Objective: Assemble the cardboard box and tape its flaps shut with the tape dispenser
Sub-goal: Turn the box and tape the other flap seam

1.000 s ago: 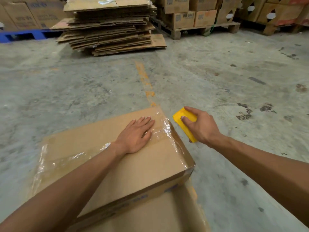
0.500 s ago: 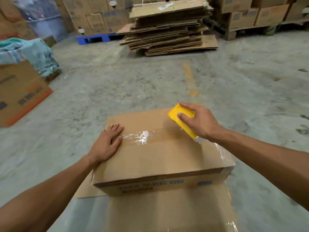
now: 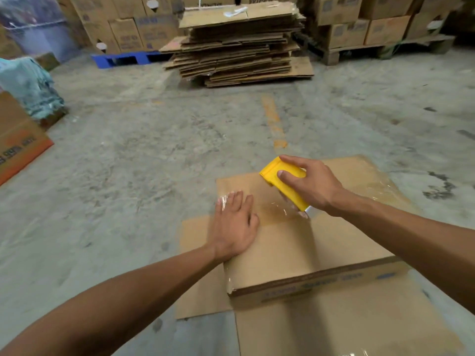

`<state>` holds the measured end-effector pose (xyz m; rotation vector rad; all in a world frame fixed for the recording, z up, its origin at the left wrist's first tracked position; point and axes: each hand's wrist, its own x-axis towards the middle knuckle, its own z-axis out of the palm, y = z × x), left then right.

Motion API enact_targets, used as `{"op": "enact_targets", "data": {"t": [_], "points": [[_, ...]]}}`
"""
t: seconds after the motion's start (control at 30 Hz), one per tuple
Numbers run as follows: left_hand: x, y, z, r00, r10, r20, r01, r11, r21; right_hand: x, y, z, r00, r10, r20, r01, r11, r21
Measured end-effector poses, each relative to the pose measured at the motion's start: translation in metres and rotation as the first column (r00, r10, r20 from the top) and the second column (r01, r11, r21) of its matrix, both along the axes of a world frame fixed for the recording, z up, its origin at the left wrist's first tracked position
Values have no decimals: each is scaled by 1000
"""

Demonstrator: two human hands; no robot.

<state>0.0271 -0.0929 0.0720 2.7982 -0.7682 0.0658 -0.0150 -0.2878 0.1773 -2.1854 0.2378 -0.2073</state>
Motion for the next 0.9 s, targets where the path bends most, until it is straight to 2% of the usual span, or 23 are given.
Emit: {"op": "enact_targets", "data": {"t": [0.1,0.27,0.37,0.47,0.53,0.6,0.67,0.7,0.77,0.83,0.9], "points": [[-16,-42,3,999,-1,-37,1,1000,6,-5,-10,4,999,-48,24,47,999,13],[-45,-106,12,975,-61,-213,58,998,-19,-15,-26,11,991,-134,16,132,989,71],[-65,-134,20,921,-219,-321,192,975,-113,-23,-36,18,992,-123,9,119,971,206],[-77,-147,30,804,-377,-459,280,922,-267,-34,-54,33,997,-65,-37,75,909,410],[-78,-143,36,741,-411,-530,214,894,-394,-44,-72,45,994,25,-103,34,842,539],[-72,-134,42,730,-387,-563,51,853,-520,-56,-92,54,974,119,-193,31,776,631],[-63,-124,56,688,-394,-610,-154,742,-653,-68,-113,56,948,216,-235,16,704,710],[-57,-118,66,629,-409,-661,-269,683,-679,-74,-122,55,938,265,-225,-10,666,746],[-46,-107,85,434,-476,-765,-477,599,-643,-83,-138,52,918,344,-196,-50,592,805],[-41,-97,102,213,-558,-802,-603,570,-557,-89,-148,52,899,396,-186,-64,539,840],[-41,-92,115,57,-617,-785,-653,572,-497,-91,-153,53,883,427,-194,-66,523,850]]}}
